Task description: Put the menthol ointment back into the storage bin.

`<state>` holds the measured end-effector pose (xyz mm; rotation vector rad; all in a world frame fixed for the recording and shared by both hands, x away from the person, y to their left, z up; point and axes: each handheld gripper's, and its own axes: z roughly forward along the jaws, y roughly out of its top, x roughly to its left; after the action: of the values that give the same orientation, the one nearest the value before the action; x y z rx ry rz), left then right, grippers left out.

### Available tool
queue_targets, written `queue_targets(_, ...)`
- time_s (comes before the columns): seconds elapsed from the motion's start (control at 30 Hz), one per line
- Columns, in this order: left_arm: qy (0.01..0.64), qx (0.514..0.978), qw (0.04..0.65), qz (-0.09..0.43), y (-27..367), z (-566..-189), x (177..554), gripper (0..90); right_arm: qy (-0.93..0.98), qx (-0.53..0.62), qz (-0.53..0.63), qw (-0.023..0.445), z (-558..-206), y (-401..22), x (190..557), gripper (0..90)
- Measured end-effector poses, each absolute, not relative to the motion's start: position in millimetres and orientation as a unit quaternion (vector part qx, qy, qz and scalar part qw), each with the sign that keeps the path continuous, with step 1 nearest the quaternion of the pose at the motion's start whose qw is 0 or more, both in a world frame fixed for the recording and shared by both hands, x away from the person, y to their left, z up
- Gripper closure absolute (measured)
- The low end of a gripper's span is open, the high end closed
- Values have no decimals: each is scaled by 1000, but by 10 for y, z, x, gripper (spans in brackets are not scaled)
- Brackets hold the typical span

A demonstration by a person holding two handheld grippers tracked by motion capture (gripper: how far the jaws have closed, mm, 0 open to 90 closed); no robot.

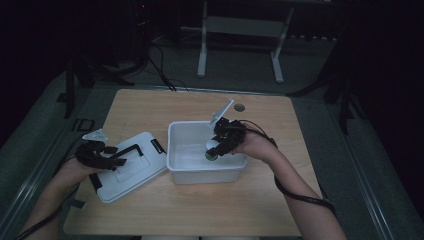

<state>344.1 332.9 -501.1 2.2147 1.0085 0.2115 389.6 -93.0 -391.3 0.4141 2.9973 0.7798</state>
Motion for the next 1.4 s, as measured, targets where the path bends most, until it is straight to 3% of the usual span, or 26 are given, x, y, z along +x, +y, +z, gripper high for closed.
queue_targets(0.6, 389, 852, 340, 80, 3355, -5049, 3423, 322, 972, 136, 192, -21, -4492, -476, 3993, 505)
queue_targets(1.4, 389, 855, 335, 82, 3377, -5048, 3410, 322, 979, 132, 150, -39, -4855, -274, 4078, 503)
